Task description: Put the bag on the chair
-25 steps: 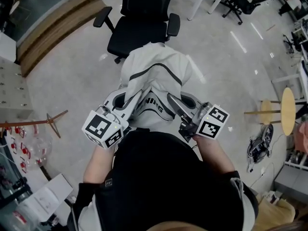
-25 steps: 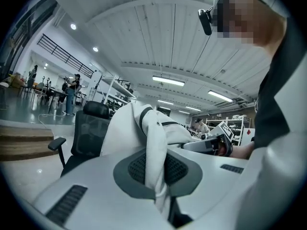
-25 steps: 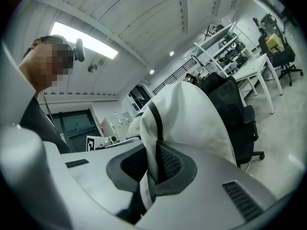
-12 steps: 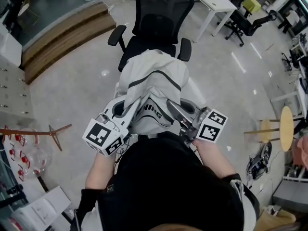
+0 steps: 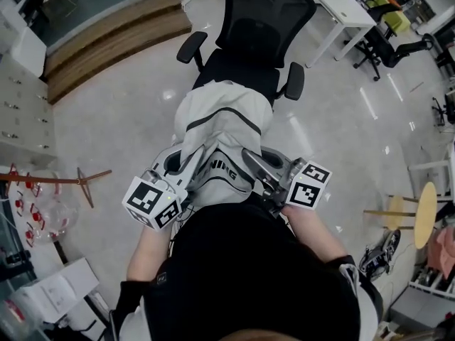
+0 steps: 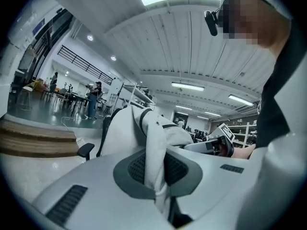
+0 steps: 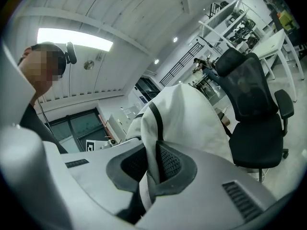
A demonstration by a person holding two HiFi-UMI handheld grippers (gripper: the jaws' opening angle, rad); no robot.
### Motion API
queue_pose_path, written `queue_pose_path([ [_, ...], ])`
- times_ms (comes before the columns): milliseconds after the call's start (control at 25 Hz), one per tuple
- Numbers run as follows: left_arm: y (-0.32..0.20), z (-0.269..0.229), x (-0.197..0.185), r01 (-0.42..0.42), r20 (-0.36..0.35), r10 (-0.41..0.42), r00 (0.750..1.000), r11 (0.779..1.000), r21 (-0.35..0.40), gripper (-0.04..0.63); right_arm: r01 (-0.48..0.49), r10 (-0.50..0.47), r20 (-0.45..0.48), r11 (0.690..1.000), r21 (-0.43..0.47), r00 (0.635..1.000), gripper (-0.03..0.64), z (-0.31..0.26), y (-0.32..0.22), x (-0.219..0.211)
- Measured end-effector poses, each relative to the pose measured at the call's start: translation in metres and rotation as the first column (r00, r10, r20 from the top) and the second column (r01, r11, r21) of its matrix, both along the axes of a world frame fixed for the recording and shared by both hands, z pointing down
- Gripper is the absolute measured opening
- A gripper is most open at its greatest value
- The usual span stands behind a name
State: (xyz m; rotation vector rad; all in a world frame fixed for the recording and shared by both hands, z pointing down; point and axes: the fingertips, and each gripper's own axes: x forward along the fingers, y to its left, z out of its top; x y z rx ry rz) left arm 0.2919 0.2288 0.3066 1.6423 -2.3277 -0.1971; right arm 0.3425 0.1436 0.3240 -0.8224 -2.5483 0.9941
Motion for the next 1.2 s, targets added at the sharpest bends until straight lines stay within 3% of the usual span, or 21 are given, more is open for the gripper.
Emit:
queue_pose_path([
  [200,-0.017,0.007,-0.051,0.018,-0.007,-0.018,1.0,1.0,-0.013,0.021,0.018,-0.018,-0.004,1.0,-0.015,1.0,0.037,0.008,-0.02,-0.049],
  [480,-0.09,0.0,-0.132,0.006,0.025,-0.005,1.0,0.999,-0.038,0.021,0.011,-0.01,0.028,0.999,-0.031,1.0,0.037,0.003,-0.091,-0.124],
  [800,-0.125,-0.005,-0.162,-0.007,0.082,0.011,0.997,0.999,-0.038,0.021,-0.012,0.014,0.118,1.0,-0.019,0.993,0.037,-0.006,-0.13,-0.157],
  [960,-0.164,-0.011,-0.201,-0.034,0.061,0.036,0.997,0.998,-0.045,0.021,-0.042,0.045,0.097,0.999,-0.03,0.994,0.037,-0.015,-0.168,-0.194],
  [1200,-0.168,0.003,-0.235,-0.086,0.01,0.087,0.996,0.995,-0.039,0.021,-0.093,0.094,0.057,0.996,-0.015,0.994,0.037,-0.005,-0.165,-0.219],
])
